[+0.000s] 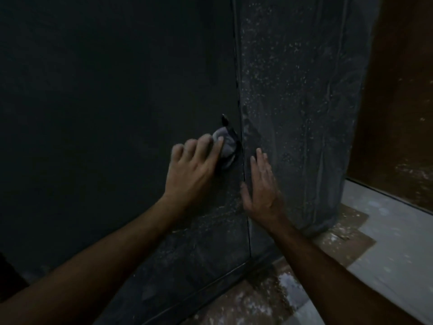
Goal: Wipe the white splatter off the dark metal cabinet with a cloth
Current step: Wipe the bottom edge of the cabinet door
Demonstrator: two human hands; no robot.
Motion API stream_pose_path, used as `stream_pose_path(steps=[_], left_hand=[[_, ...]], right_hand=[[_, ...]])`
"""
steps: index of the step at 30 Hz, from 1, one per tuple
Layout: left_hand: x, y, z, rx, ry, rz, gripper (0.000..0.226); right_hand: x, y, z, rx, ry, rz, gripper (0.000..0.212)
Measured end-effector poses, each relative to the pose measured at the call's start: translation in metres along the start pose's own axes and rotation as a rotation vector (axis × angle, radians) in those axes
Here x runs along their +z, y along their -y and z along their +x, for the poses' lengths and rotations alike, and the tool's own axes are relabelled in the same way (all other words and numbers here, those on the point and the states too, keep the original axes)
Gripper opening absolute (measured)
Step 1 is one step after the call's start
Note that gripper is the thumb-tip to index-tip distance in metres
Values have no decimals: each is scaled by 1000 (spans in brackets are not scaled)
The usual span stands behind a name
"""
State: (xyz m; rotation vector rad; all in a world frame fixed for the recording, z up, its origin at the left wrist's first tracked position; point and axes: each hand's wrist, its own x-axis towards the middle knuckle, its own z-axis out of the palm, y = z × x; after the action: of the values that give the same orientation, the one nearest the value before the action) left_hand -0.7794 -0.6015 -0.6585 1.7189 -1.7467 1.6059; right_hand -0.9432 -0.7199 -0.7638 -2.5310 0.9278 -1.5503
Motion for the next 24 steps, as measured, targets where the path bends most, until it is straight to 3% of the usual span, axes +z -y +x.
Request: stream_pose_path(steps=[5,7,10,12,16,18,22,24], left_hand=[[27,-31,-50,379,163,-45,90],[21,-23,-22,281,98,-42,88],[8,-14,27,-11,-5,-52,86],[8,-21,25,-43,20,-36,88],[36,-46,-39,350,171,-77,87],[36,-40,-38,409,179,-68,84],[7,-11,26,-53,-18,-116,83],[3,-10,36,-159,-15,-113,79]], right_hand=[[5,-8,-8,-7,-10,14,79],[6,-16,-11,-28,-37,17,76],[6,-23,-9,8,-87,15,78],[7,-22,-8,34,-84,20,81],[12,-18,-10,59,-87,25,69],[12,-18,-9,74,-71,31,68],[8,-22,-13,48,-57,26,72],[9,-22,-12,38,-74,34,70]])
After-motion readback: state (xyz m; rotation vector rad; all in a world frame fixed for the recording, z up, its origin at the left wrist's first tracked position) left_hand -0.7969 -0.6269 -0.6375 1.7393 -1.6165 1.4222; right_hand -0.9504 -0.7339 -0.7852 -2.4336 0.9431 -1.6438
